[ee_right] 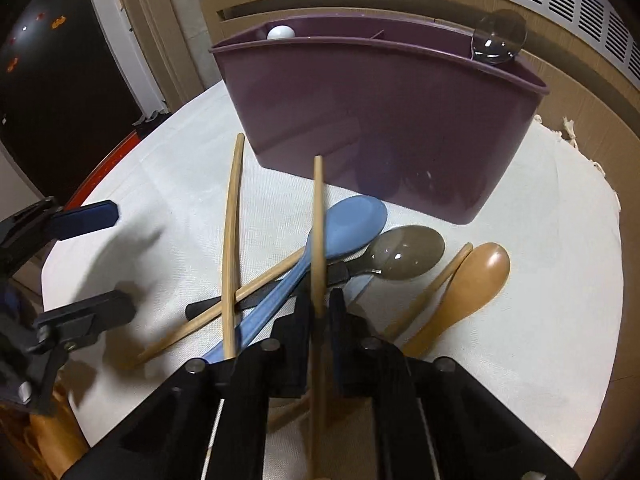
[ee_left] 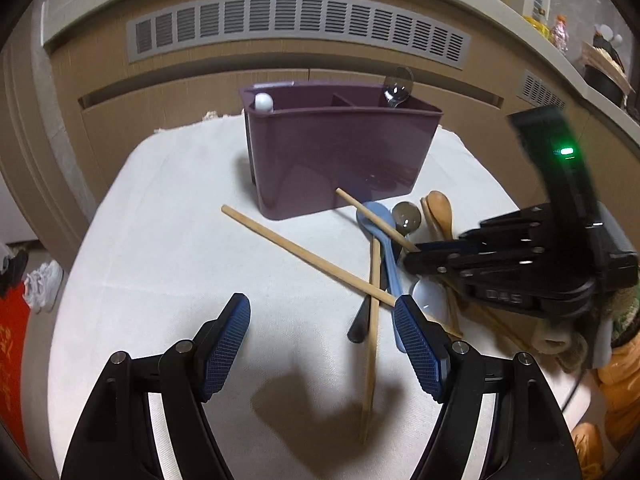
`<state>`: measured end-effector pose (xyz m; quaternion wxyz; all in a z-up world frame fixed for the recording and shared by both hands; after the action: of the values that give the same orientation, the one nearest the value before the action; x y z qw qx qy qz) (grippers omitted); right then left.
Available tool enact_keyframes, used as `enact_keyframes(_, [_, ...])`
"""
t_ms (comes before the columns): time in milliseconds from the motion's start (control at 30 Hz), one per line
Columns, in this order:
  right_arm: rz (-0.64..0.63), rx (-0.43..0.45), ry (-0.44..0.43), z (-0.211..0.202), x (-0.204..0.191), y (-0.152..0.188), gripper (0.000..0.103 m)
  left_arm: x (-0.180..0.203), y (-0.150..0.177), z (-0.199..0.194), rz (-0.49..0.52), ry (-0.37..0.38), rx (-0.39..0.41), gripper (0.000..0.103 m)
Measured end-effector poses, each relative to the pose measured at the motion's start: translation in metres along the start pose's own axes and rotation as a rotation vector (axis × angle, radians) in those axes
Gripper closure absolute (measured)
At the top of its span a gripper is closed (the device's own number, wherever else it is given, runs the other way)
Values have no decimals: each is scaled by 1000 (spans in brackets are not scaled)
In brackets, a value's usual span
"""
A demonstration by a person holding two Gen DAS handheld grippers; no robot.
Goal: Organize utensils
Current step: 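Grasp a wooden chopstick upright with the right gripper, then grasp the blue plastic spoon with the left gripper while the right gripper holds the chopstick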
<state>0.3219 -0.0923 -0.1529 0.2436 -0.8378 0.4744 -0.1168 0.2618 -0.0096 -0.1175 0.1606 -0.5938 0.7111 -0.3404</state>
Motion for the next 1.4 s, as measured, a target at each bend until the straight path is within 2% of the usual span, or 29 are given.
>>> enact_keyframes(200, [86,90,-20,-41,17,12,96,15,-9,10,11,64,-19,28])
enact_keyframes(300, [127,141,14,-59,32,20,96,32,-25,22,50,135,-36,29])
enact_keyframes(333, [140,148,19,-62,36,22,96,37,-32,28,71,143,-43,32])
enact_keyframes(367, [154,154,20,-65,38,24,96,40,-37,33,83,144,-50,40])
enact_keyframes(433, [177,164,23,-68,45,29,96,44,-47,48,97,131,-78,47])
enact_keyframes(567, [195,174,32,-69,51,37,95,42,-62,84,71,88,-162,48])
enact_keyframes(767, [210,183,14,-67,55,42,95,38,-57,116,58,34,-260,48])
enact_keyframes(833, [212,182,11,-67,54,45,95,38,-59,118,52,33,-253,49])
enact_keyframes(933, [218,178,8,-66,53,46,95,41,-60,116,56,48,-242,67])
enact_keyframes(1133, [216,191,12,-80,44,51,95,37,-48,80,48,66,-182,68])
enact_keyframes(1233, [206,199,17,-89,38,55,95,41,-36,44,41,75,-117,68])
enact_keyframes(1400, [183,211,25,-104,23,60,95,38,-25,-34,37,73,48,68])
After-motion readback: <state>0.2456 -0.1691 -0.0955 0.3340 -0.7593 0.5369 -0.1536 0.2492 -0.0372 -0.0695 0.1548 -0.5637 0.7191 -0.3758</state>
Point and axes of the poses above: each gripper's, at about its wrist camera, not at the fingertips, and z roughly the way its jaws point, x to its right, y to its underside, the point moved 9 cm from there along z, roughly the way its jaws point, and after that the axes turned 6 degrees about y, right-handed, at the moved point
